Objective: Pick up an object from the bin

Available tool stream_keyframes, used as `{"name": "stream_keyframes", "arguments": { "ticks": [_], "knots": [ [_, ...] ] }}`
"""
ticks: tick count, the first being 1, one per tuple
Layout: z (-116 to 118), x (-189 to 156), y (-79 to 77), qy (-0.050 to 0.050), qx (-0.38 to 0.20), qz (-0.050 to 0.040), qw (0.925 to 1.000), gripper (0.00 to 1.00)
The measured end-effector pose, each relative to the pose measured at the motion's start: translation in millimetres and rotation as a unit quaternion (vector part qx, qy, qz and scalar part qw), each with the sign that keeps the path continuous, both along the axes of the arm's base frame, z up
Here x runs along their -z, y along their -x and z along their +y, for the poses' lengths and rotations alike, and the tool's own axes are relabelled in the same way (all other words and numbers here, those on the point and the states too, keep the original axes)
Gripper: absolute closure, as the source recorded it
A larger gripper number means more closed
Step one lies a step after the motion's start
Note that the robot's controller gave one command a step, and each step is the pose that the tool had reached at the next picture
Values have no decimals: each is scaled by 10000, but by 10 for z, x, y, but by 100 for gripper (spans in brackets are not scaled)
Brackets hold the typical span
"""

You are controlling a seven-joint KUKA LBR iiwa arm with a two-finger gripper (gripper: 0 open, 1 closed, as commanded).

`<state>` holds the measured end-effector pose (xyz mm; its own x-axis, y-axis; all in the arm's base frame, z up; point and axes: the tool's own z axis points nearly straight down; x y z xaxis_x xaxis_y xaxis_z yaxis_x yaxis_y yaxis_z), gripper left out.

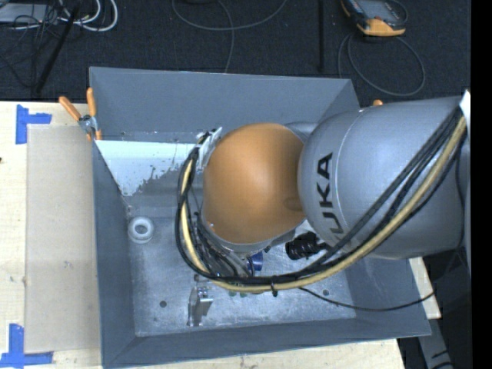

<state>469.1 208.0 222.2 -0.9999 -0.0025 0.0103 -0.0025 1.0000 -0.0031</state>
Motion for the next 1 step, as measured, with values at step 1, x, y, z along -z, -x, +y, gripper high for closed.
{"name": "stream_keyframes", "arguments": {
  "ticks": [1],
  "knots": [
    [-353, 1461, -130, -65, -1522, -272, 9880, 0]
  ]
}}
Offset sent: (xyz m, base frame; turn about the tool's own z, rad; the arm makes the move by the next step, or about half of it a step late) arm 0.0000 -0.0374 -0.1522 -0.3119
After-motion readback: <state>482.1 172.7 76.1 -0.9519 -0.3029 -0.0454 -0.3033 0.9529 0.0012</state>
